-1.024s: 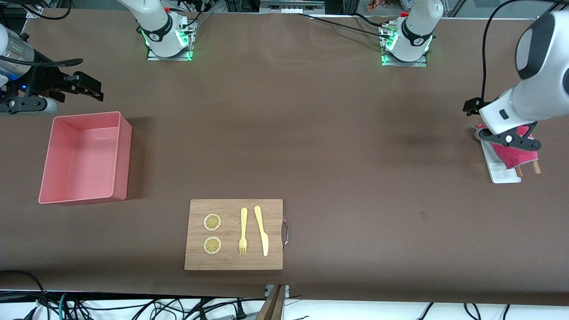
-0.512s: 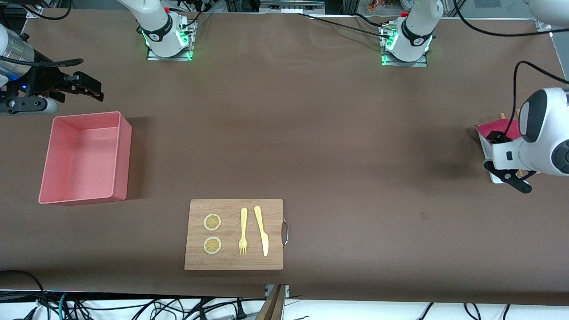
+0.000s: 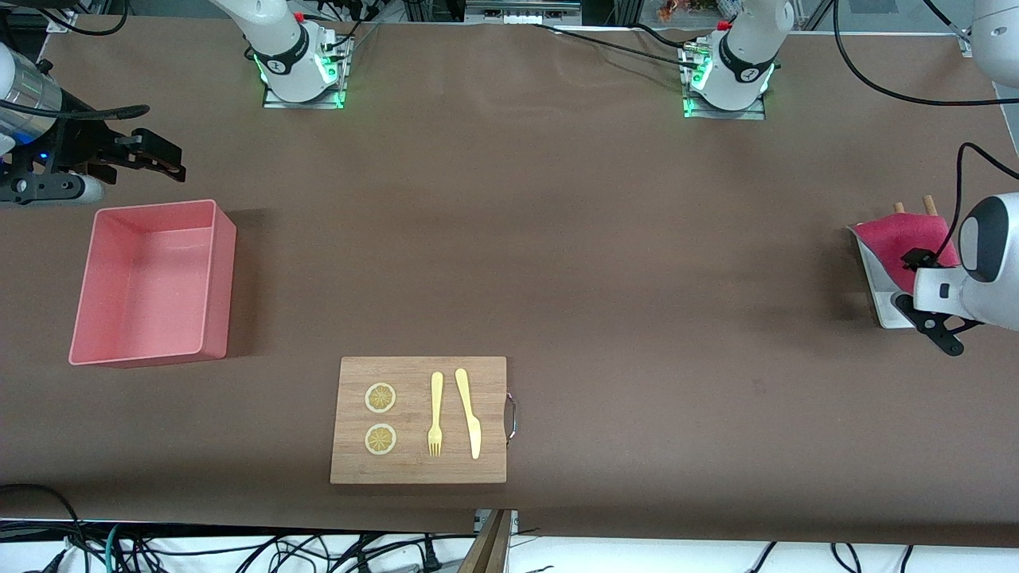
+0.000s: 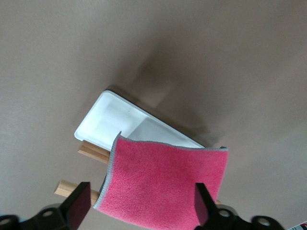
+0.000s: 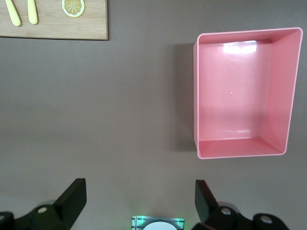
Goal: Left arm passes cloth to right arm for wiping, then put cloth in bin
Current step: 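Close the left gripper on the pink cloth and lift it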
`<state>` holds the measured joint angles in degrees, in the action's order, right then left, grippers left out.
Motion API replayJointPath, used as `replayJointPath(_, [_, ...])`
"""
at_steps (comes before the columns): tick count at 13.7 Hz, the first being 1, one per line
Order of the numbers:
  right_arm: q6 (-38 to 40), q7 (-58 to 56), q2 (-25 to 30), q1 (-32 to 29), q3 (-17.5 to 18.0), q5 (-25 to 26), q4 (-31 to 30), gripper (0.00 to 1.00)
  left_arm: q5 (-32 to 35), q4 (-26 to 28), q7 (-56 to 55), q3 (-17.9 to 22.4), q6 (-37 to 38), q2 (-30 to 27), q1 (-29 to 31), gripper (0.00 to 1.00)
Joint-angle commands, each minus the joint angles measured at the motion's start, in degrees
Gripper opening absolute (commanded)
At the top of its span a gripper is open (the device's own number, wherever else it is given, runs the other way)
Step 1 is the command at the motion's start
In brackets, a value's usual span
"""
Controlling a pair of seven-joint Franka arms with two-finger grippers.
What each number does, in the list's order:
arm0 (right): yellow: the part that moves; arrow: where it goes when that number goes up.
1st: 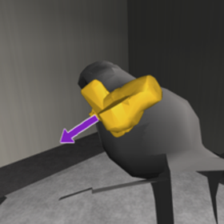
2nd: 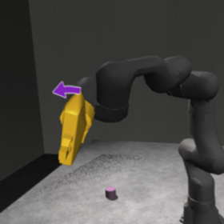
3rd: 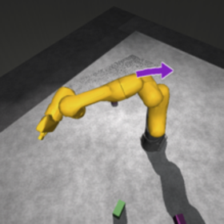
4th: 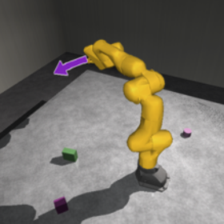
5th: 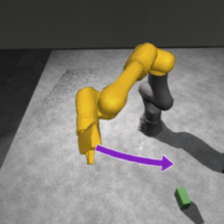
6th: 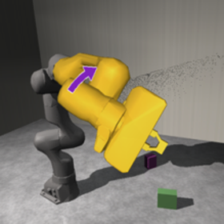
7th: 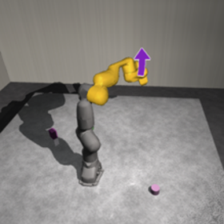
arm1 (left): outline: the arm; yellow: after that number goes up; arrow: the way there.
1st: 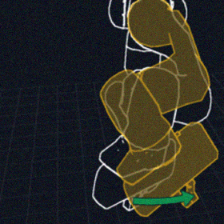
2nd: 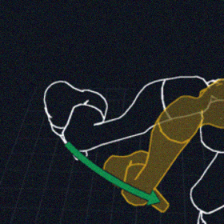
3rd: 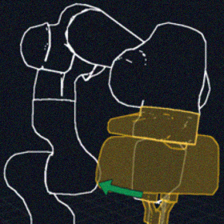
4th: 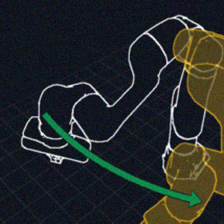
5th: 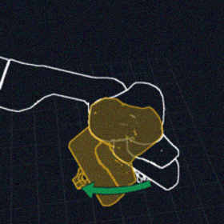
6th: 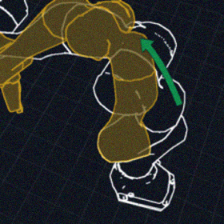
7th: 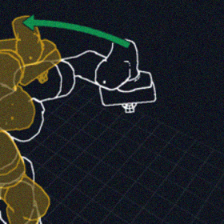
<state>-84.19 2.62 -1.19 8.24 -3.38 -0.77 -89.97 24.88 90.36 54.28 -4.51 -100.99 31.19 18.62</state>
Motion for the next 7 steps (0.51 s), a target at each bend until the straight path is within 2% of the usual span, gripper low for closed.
replayJointPath(1, [-0.53, -0.51, 0.40, -0.50, 0.30, -0.11, -0.38, 1.00, 1.40, -1.68, 3.72, -0.68, -2.79, 2.21, 1.51, 0.92])
replayJointPath(5, [-0.45, -0.51, 0.40, -0.59, 0.21, -0.02, -0.38, 1.00, 1.31, -1.68, 5.04, -0.77, -3.33, 3.96, 3.35, 0.92])
replayJointPath(7, [-0.44, -0.51, 0.22, -0.59, 0.21, -0.02, -0.38, 1.00, 1.13, -1.50, 5.92, -0.68, -2.98, 4.05, 3.71, 0.87])
